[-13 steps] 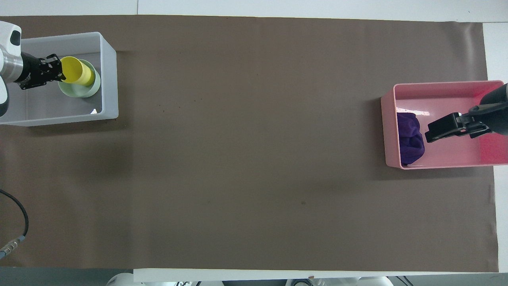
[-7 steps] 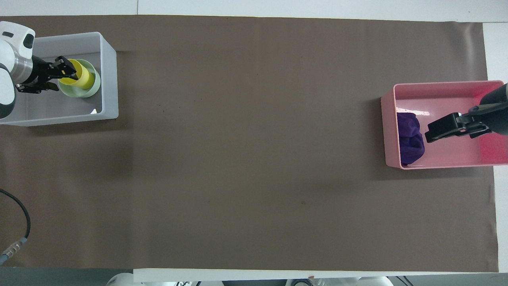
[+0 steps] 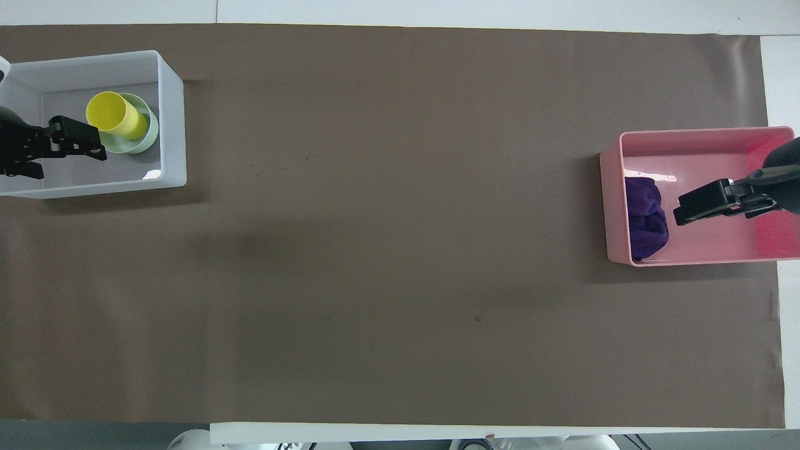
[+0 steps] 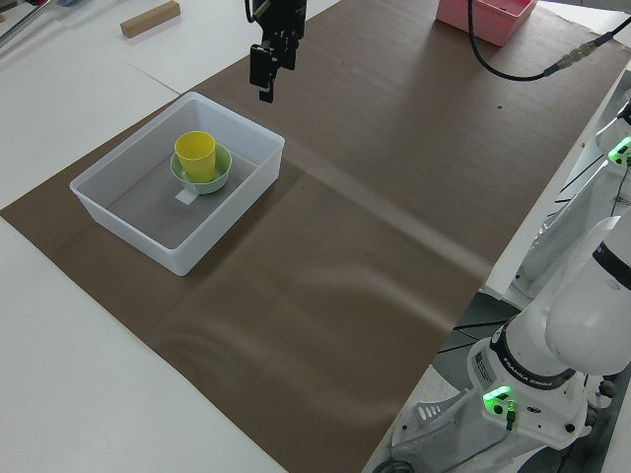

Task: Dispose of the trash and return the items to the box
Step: 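Open the left gripper and draw it back from the yellow cup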

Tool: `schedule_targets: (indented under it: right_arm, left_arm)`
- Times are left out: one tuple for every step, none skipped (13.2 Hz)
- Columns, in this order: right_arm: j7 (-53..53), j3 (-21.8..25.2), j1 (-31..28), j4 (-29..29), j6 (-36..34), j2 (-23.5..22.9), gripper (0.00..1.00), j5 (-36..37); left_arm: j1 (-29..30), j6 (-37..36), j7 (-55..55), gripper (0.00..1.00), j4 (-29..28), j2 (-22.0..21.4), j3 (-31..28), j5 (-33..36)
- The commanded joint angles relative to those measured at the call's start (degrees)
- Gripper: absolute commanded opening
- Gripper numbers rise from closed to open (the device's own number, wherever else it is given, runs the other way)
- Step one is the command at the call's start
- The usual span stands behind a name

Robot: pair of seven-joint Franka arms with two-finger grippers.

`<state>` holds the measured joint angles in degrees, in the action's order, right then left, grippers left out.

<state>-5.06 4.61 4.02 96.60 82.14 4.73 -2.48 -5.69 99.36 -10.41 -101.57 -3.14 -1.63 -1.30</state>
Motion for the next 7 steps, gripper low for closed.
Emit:
schedule_targets:
  right_arm:
    - [-0.56, -0.31, -0.5, 1.22, 0.12, 1.16, 1.0, 0.54]
    - [-0.56, -0.31, -0.5, 1.31, 0.39, 1.16, 1.0, 0.46]
    - [-0.56, -0.31, -0.41, 1.57, 0.82, 1.16, 1.0, 0.54]
    - [-0.56, -0.31, -0.41, 2.79, 2.48, 1.77, 1.0, 0.54]
    - [-0.56, -0.31, -0.5, 3.85, 3.54, 2.04, 1.0, 0.54]
    - [-0.56, -0.31, -0.5, 4.03, 3.55, 2.3, 1.0, 0.54]
    - [-0.56, -0.22, -0.5, 4.21, 3.81, 2.3, 1.0, 0.72]
  left_arm:
    - [-0.11, -6.44, 7.13, 1.0, 2.23, -2.75, -0.48, 0.86]
    - [-0.11, -7.07, 7.59, 1.0, 3.64, -2.23, -0.48, 1.04]
    - [0.41, -7.08, 7.85, 1.0, 4.96, -1.87, -0.39, 2.08]
    - [0.42, -7.95, 8.12, 1.0, 5.5, -1.52, -0.47, 2.88]
    - [0.68, -8.83, 8.64, 1.0, 6.11, -1.34, -0.74, 2.62]
    - [0.77, -9.44, 9.08, 1.0, 6.81, -1.25, -0.83, 2.53]
    - [0.77, -10.06, 9.26, 1.0, 6.82, -1.25, -0.74, 2.62]
